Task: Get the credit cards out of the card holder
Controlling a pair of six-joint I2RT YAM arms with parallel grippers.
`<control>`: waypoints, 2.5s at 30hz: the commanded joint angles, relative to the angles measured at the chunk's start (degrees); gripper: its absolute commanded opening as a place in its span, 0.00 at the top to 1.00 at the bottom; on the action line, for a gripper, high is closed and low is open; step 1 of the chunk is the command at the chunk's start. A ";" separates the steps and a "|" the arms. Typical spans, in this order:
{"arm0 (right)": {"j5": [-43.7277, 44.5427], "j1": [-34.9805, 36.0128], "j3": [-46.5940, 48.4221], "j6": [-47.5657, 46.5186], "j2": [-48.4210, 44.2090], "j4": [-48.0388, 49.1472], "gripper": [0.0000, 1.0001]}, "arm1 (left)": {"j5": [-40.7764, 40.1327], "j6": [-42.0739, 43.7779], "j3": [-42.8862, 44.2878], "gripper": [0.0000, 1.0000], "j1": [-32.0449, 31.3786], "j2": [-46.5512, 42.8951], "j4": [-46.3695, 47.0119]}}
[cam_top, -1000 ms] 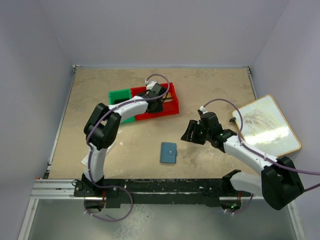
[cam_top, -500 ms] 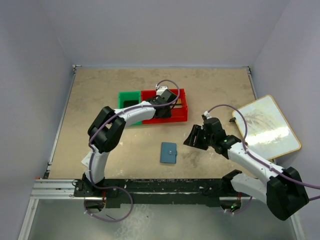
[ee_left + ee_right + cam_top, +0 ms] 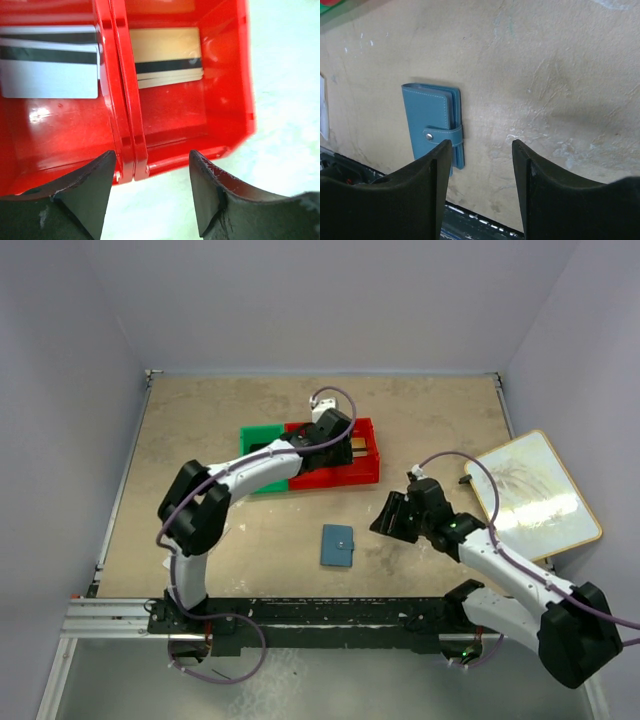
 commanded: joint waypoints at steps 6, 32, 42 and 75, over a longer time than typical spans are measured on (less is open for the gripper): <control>15.94 17.45 11.83 6.32 8.32 -5.53 0.46 | -11.26 0.51 -15.92 0.26 0.05 -24.31 2.93; 25.49 31.37 29.03 11.41 32.00 -15.97 0.58 | -7.16 -15.78 -53.43 0.22 0.26 -56.43 8.95; 27.43 31.35 29.80 13.31 38.80 -20.75 0.66 | -3.68 -15.37 -53.86 0.26 0.29 -53.27 12.37; 17.67 22.73 12.27 13.95 20.29 -1.65 0.85 | -0.83 -10.98 -45.69 0.40 -17.55 -26.00 20.11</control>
